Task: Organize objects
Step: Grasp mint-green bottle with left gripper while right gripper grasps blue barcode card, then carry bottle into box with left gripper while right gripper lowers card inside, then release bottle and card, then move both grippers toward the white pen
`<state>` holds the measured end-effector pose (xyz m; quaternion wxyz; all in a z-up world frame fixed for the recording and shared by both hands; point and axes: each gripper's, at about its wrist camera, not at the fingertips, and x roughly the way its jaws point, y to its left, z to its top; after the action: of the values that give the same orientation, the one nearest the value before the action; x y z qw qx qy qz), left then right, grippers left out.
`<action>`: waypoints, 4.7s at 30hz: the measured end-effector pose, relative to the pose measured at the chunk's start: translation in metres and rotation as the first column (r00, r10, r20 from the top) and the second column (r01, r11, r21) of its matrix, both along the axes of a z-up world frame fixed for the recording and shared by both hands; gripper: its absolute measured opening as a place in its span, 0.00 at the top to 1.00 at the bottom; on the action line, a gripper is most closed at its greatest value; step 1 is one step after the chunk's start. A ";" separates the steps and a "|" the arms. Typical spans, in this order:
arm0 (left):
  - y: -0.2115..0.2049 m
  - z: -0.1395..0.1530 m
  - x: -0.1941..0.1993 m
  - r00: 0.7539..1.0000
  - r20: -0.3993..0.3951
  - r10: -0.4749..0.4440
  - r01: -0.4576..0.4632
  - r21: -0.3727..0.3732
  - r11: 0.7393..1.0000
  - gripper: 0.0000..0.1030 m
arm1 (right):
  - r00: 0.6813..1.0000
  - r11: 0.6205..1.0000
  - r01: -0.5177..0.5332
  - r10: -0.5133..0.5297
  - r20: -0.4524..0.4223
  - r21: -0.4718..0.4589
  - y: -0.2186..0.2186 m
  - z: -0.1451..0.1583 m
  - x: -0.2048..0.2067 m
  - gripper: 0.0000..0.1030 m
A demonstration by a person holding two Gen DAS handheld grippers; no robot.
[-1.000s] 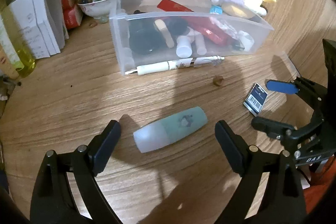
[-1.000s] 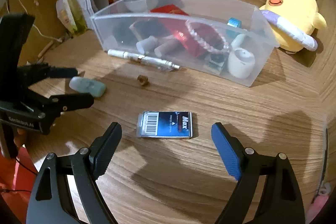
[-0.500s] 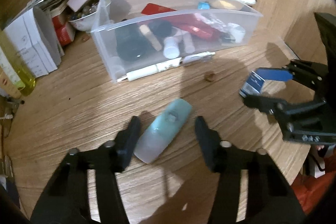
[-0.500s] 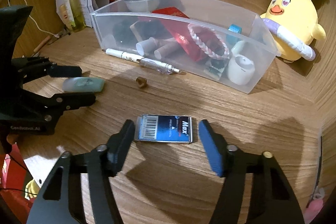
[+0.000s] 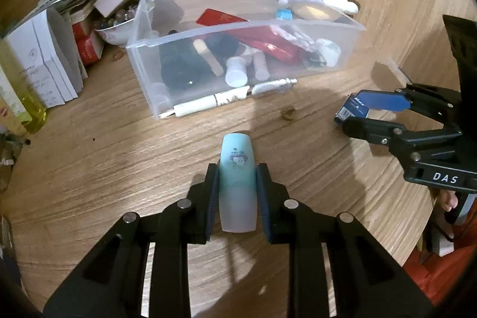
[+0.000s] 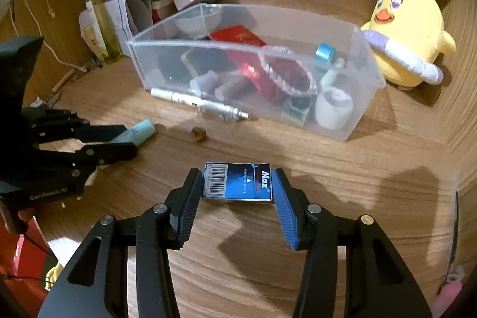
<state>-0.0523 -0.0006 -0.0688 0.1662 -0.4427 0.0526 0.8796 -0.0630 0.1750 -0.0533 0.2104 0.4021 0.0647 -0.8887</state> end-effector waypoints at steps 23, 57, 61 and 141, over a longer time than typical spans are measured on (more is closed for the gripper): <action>-0.002 0.067 -0.019 0.984 -0.171 0.057 -0.038 0.115 0.993 0.76 | 0.976 1.000 -0.001 -0.004 -0.216 -0.022 -0.001 0.066 -0.022 0.57; 0.008 0.054 -0.116 0.988 -0.074 0.136 -0.126 0.129 0.984 0.76 | 0.990 1.000 0.024 -0.023 -0.137 0.005 -0.013 0.038 -0.107 0.57; 0.005 0.048 -0.119 0.982 -0.075 0.173 -0.163 0.118 0.980 0.76 | 0.990 1.000 0.019 -0.015 -0.141 0.025 -0.015 0.035 -0.108 0.57; 0.016 0.000 -0.056 1.000 0.009 -0.023 0.023 -0.057 0.998 0.51 | 0.986 0.987 -0.162 0.161 0.046 0.012 -0.038 -0.013 -0.026 0.89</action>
<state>-0.1082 0.0154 -0.0686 0.1639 -0.4501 0.0821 0.8740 -0.0894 0.1375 -0.0664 0.2799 0.4169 0.0993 -0.8590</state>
